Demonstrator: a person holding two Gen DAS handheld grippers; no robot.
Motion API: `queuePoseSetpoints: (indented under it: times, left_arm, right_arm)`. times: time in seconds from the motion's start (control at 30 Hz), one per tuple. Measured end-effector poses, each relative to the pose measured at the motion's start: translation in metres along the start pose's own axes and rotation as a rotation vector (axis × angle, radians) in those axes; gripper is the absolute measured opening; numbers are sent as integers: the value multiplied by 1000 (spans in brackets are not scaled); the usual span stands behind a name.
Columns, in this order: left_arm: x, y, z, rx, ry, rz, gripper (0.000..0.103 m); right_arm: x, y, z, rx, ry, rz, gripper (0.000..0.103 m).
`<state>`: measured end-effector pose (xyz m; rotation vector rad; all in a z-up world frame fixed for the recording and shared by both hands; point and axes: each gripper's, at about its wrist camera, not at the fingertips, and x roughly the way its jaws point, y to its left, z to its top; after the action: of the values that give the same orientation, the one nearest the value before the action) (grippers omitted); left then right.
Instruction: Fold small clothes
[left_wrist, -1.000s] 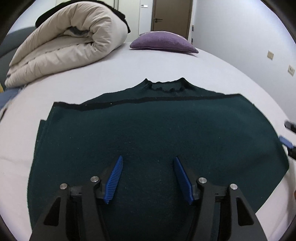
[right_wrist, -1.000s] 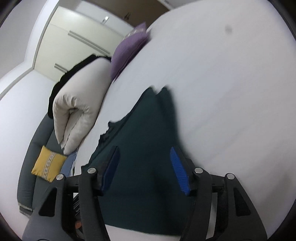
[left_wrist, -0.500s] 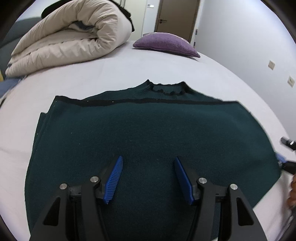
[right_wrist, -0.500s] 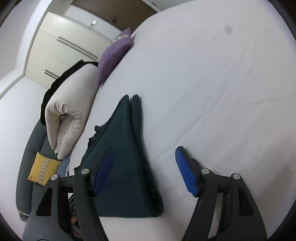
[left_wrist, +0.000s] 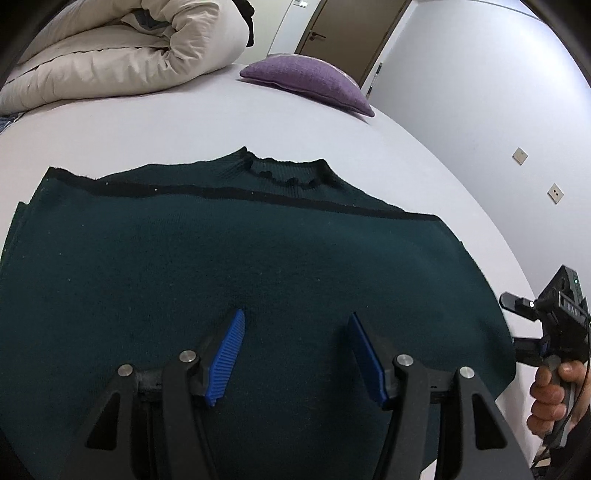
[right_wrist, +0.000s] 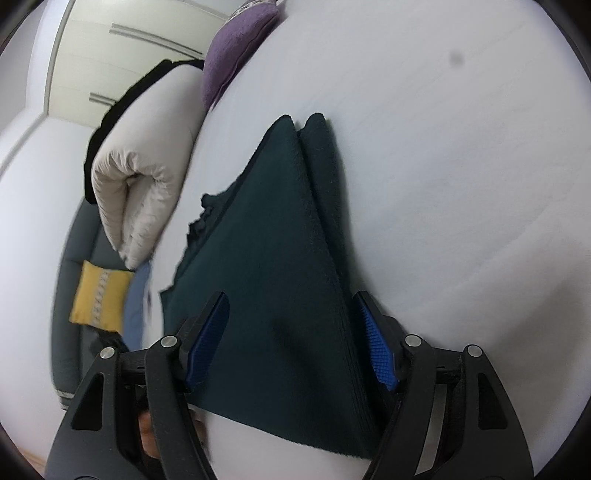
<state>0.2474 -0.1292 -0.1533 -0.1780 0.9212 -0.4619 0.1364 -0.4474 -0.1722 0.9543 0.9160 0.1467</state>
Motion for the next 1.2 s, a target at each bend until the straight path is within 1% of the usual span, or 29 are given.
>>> queuePoseSetpoints:
  times: [0.03,0.1,0.13,0.2,0.3,0.37,0.43,0.5,0.53,0.57,0.6,0.63,0.67,0.7,0.73,0.77,0.8,0.83,0.9,0.93,0.97,1.03,1.07,1.13,1.2]
  left_arm:
    - [1,-1,0,8,2,5,61]
    - [3,-1,-1,16,3,10,60]
    - [3,0,-2,16,1,9,60]
    - [3,2,-2,13,-1,1,60]
    - [1,7,-3,4,-2,-20,60]
    - [0,9,-3,0,-3,-31,60]
    - [-1,11,-4,-6,-5,-43,60]
    - [-4,17,-2,-35,-4,-77,59]
    - [-7,24,0,-76,-3,-109,57]
    - [-12,35,2,-139,5,-153,53]
    - [-18,48,4,-216,13,-202,51]
    - [-24,59,5,-276,12,-241,51]
    - [-33,72,6,-330,-6,-269,55]
    - [-44,84,7,-368,-39,-280,65]
    - [-57,98,8,-399,-74,-295,69]
    - [-63,106,8,-418,-85,-315,74]
    - [-69,116,9,-444,-92,-344,77]
    - [-73,127,10,-477,-89,-385,78]
    - [-75,141,9,-515,-76,-435,84]
    - [-75,145,7,-528,-68,-443,85]
    - [-74,149,6,-538,-59,-446,86]
    - [-72,153,5,-545,-42,-447,86]
    - [-69,153,5,-546,-31,-444,87]
    - [-61,152,6,-555,3,-442,87]
    - [-53,146,11,-539,28,-427,86]
  right_arm:
    - [1,0,1,13,0,14,61]
    - [5,3,-1,6,17,13,46]
    - [10,6,-3,-5,28,-1,42]
    - [17,9,-8,-24,41,-23,27]
    - [24,13,-13,-36,26,-63,20]
    - [25,17,-14,-41,5,-91,19]
    - [27,28,-15,-68,-14,-140,18]
    - [30,43,-17,-100,-33,-203,17]
    - [32,52,-18,-120,-43,-236,16]
    - [34,65,-19,-148,-55,-275,16]
    - [37,80,-21,-186,-67,-317,16]
    - [40,94,-23,-224,-76,-350,16]
    - [45,116,-27,-279,-86,-389,16]
    - [51,136,-32,-331,-91,-416,16]
    - [60,163,-41,-419,-92,-439,16]
    - [75,198,-59,-552,-78,-461,16]
    - [89,223,-78,-663,-57,-473,16]
    - [111,254,-105,-802,-15,-475,16]
    - [142,280,-137,-938,43,-471,16]
    - [162,288,-152,-990,75,-475,16]
    - [176,291,-160,-1007,95,-484,16]
    - [192,293,-171,-1018,130,-474,16]
    - [197,293,-177,-1028,137,-474,16]
    - [202,294,-185,-1069,123,-506,16]
    - [201,295,-186,-1068,112,-499,16]
